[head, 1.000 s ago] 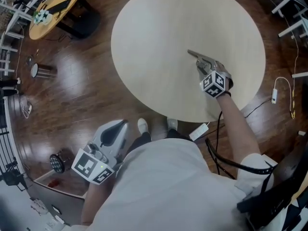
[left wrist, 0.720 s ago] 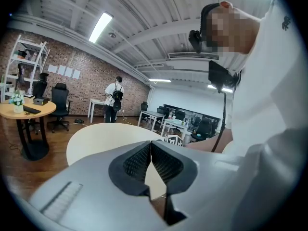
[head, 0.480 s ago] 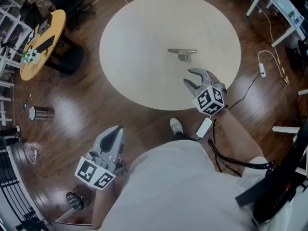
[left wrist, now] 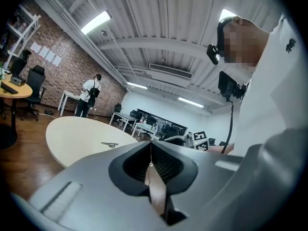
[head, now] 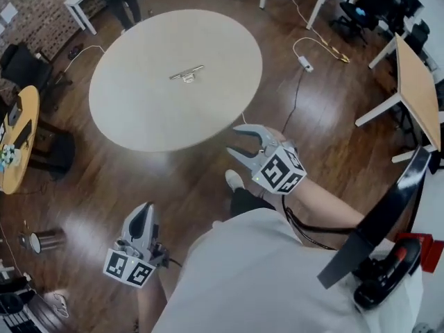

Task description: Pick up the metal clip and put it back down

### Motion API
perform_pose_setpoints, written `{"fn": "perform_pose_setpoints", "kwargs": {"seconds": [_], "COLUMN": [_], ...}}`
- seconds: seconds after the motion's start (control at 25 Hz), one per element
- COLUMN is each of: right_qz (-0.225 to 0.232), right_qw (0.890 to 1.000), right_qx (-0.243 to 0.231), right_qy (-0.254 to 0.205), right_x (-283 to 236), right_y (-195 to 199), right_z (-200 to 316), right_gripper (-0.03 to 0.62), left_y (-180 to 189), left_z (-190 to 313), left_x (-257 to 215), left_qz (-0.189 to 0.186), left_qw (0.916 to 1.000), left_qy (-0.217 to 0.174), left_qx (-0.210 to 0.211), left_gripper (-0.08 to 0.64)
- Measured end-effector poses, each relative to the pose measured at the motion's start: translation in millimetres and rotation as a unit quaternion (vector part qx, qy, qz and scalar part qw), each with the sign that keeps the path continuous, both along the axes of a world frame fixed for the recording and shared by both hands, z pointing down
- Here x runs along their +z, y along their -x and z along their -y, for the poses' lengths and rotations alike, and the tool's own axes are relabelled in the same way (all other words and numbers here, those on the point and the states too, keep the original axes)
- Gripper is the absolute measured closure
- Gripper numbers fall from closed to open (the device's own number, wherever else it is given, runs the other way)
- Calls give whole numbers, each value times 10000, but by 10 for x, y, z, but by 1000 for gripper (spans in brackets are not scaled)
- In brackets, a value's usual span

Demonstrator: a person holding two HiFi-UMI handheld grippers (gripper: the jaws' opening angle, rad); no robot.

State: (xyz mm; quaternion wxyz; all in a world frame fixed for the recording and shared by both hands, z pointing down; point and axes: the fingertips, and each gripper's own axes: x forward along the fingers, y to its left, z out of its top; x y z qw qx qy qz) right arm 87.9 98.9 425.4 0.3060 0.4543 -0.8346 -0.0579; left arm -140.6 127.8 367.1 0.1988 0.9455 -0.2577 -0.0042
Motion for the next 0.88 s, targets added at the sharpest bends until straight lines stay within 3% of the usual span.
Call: {"fn": "perform_pose_setpoints", "kwargs": {"seconds": [0.2, 0.32, 0.64, 0.88], "right_qz": [191, 318, 502, 552], "right_qw": [9994, 9989, 9963, 9949], "right_qx": [211, 201, 456, 535], "right_qy": [-203, -278, -525, -652], "right_x": [-346, -516, -836, -952], "right_y": [62, 33, -260, -305], "right_z": [-559, -775, -998, -1071], "right_gripper": [423, 423, 423, 426], "left_y": [-110, -210, -833, -1042], "left_z": [-117, -171, -268, -383], "left_x": [19, -18, -169, -102], "left_qz": [-41, 18, 77, 179], "left_qw": [9991, 9989, 9942, 9906], "left_qy": [-3, 0, -249, -195], "left_qx": [422, 468, 1046, 1341], "left_gripper": [558, 558, 558, 558]}}
